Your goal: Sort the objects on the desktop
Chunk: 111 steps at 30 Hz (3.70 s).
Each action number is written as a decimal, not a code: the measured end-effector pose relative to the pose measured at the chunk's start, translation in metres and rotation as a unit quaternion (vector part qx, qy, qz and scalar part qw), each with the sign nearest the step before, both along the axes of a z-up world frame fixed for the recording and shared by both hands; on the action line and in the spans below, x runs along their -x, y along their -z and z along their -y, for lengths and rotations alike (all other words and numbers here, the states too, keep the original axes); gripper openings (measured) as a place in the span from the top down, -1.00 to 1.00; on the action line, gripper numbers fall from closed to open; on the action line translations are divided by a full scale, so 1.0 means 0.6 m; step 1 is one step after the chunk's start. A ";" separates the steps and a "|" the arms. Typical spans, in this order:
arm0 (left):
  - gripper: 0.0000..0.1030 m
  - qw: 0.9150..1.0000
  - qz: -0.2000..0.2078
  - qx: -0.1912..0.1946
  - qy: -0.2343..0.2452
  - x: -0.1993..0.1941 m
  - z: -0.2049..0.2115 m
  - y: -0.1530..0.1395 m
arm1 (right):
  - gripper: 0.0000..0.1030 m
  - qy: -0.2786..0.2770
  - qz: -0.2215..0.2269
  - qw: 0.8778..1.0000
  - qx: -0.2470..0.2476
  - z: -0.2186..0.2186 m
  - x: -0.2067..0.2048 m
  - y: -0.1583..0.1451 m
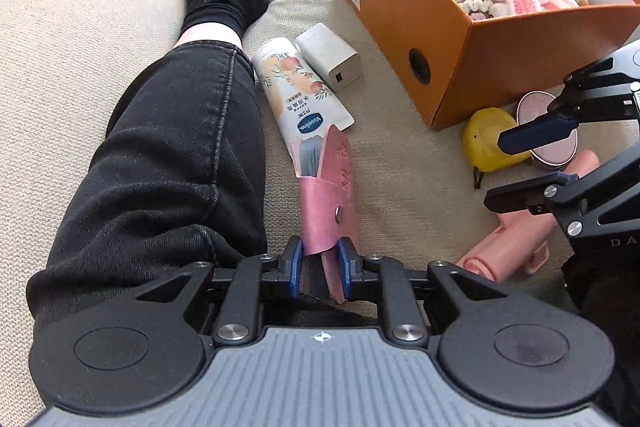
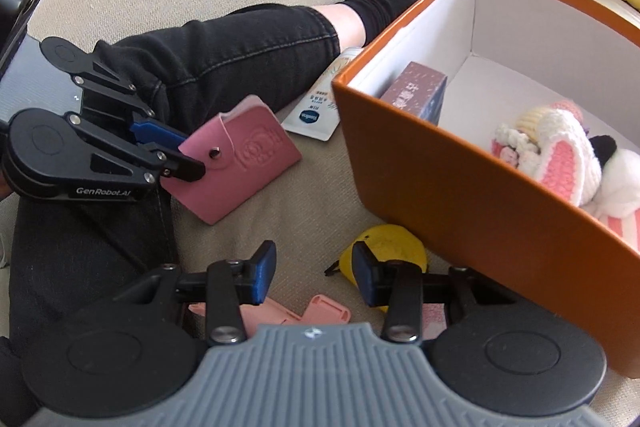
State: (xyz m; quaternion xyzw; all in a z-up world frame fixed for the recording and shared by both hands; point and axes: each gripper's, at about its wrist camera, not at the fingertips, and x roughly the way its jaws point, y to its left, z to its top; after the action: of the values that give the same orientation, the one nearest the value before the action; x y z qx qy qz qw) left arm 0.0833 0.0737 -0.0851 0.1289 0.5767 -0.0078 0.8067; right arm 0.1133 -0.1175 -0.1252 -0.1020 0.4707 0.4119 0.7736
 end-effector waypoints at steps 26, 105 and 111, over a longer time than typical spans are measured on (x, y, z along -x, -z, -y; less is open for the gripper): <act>0.63 0.998 0.011 0.061 -0.008 0.008 -0.011 -0.053 | 0.39 -0.049 0.039 0.998 0.006 -0.056 0.004 -0.035; -0.28 0.982 0.025 0.160 -0.103 -0.068 -0.132 -0.080 | 0.98 -0.298 0.112 0.942 0.109 -0.213 -0.117 -0.017; -0.05 0.982 0.026 0.135 -0.131 -0.081 -0.126 -0.060 | 0.96 -0.282 0.093 0.948 0.113 -0.210 -0.126 -0.026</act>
State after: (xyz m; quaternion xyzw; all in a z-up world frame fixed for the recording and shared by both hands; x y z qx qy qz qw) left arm 0.1321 0.1496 -0.0493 -0.0575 0.5612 0.0231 0.8253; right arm 0.1888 0.0085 -0.1098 -0.3551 0.3923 0.5463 0.6494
